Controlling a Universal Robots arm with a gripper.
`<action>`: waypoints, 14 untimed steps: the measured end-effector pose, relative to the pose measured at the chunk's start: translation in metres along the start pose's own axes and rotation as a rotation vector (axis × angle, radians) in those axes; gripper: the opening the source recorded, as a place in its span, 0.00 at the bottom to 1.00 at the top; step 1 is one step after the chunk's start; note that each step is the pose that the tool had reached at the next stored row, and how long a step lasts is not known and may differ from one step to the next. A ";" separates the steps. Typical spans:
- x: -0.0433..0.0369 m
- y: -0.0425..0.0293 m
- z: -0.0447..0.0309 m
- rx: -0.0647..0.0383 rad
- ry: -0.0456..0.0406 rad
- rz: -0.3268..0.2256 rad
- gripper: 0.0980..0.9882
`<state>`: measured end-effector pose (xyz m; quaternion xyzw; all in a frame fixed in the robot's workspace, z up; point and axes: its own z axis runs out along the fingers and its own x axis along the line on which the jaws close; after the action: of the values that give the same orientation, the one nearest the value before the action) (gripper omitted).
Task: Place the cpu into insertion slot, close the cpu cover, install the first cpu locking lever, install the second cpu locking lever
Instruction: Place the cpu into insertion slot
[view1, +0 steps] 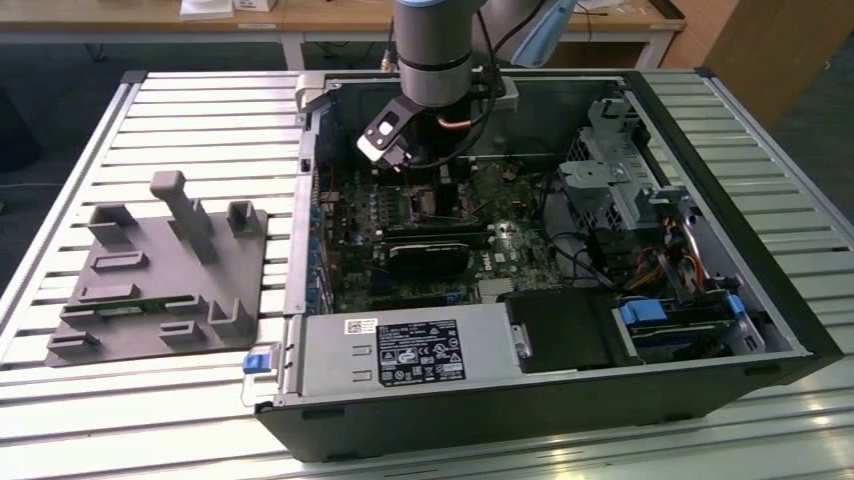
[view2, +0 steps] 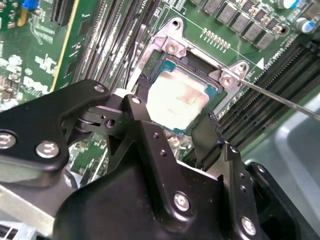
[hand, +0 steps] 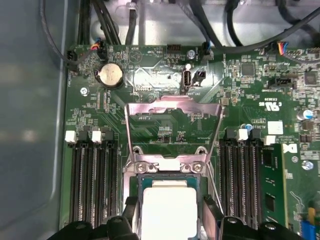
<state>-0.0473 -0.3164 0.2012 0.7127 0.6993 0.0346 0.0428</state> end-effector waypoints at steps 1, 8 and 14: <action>0.0000 0.0003 -0.0023 0.000 0.0000 0.000 0.58; -0.0006 0.0011 -0.0063 0.002 -0.0001 0.000 0.36; -0.0007 0.0038 -0.0061 0.016 -0.0003 0.000 0.10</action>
<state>-0.0442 -0.3171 0.2077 0.7130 0.6996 0.0288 0.0371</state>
